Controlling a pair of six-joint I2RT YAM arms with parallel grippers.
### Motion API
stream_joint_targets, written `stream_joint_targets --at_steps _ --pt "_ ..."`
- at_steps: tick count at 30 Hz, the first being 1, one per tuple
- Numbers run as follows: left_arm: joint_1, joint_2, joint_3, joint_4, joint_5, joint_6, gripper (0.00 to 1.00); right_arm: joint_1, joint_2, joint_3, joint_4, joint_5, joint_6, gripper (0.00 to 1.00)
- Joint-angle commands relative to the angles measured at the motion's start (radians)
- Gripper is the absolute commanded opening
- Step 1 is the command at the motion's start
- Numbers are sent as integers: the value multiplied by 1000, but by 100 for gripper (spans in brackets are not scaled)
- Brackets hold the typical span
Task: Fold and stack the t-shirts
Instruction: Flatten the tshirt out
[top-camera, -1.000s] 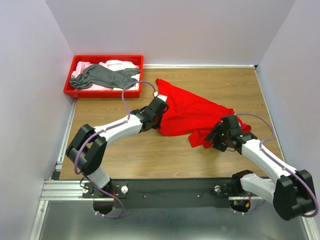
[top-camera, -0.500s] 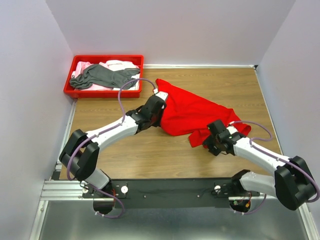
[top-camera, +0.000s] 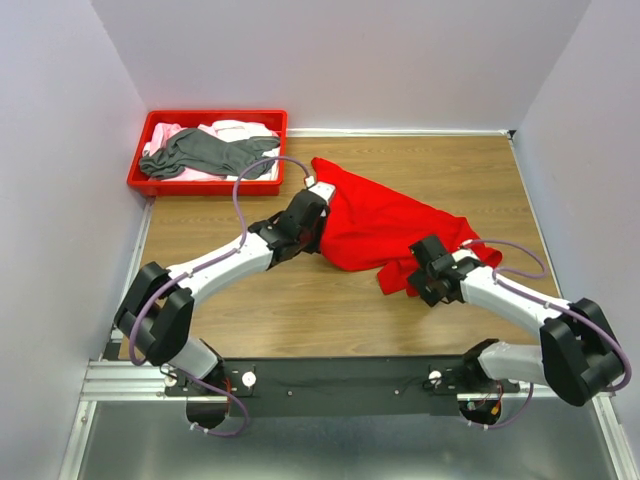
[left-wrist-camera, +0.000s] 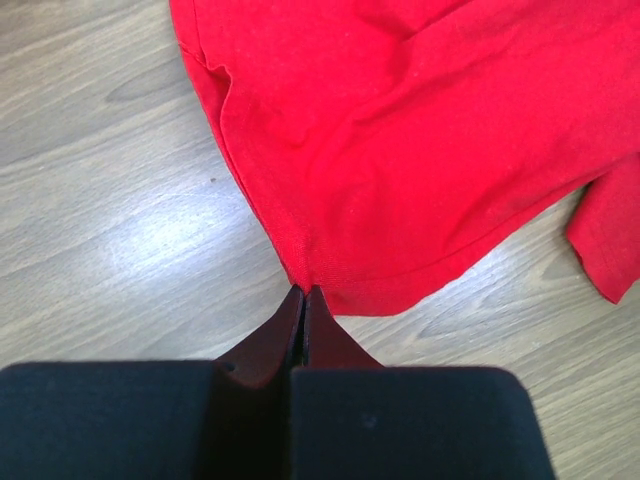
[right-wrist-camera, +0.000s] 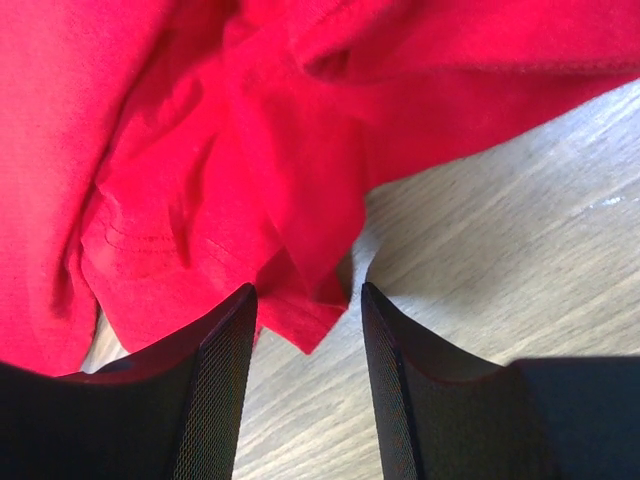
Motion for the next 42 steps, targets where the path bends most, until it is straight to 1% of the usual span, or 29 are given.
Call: stream_joint_targets --at_steps 1,2,5,6,7,8,9,10,13,14,15,17,19,20,22,23,25,26,27,28,29,30,31,33,34,37,38,41,42 --pt "9 -41 -10 17 18 10 0 13 50 10 -47 65 28 51" --pt "12 -43 -12 18 18 12 0 13 63 11 -49 63 31 48" --pt "15 -44 -13 20 20 12 0 22 75 5 -55 71 46 45" --pt "17 -44 -15 20 22 12 0 24 73 1 -56 77 53 40" --pt "18 -44 -15 20 22 12 0 22 73 -3 -58 77 54 40" --pt "18 -46 -15 20 22 10 0 22 69 -7 -58 80 54 33" --pt "21 -44 -13 21 22 10 0 22 63 -12 -58 85 54 30" --pt "23 -46 -13 23 22 12 0 22 60 -15 -58 86 54 22" --pt "34 -46 -13 23 20 12 0 22 46 -7 -58 92 47 11" --pt "38 -46 -10 23 12 13 0 22 41 7 -61 100 37 5" --pt "43 -47 -9 21 2 10 0 22 32 17 -64 112 30 1" --pt "69 -49 4 21 -9 7 0 22 6 59 -82 164 4 1" --pt "102 -47 19 21 35 4 0 21 -17 100 -99 218 -35 1" --pt "138 -43 45 23 47 5 0 18 -35 156 -104 246 -85 1" --pt "171 -28 79 21 64 16 0 -18 -40 218 -107 316 -153 1" --pt "216 -20 128 11 69 21 0 -39 -37 291 -107 335 -220 1" --pt "260 18 192 -8 83 39 0 -114 -28 371 -104 353 -288 1" --pt "280 32 268 -34 92 41 0 -139 -25 408 -87 365 -376 1" --pt "317 46 309 -48 95 42 0 -162 -19 442 -63 375 -433 1" --pt "333 67 350 -61 95 39 0 -206 -16 514 -12 372 -488 1" --pt "343 74 431 -86 86 36 0 -228 -11 549 11 361 -575 1" --pt "359 80 474 -101 74 32 0 -275 0 592 38 318 -626 1" --pt "366 81 561 -127 55 27 0 -295 9 682 68 303 -704 1" --pt "377 77 652 -153 37 27 0 -335 32 799 80 301 -788 1" --pt "379 72 741 -176 10 31 0 -341 61 920 94 300 -881 1" --pt "379 36 867 -209 -37 47 0 -358 93 1091 105 304 -996 1" --pt "380 20 931 -216 -60 48 0 -360 99 1173 121 306 -1063 1" --pt "380 -64 1002 -209 -109 54 0 -361 74 1290 155 318 -1162 1" --pt "380 -117 1010 -207 -118 50 0 -363 64 1309 164 309 -1185 1"
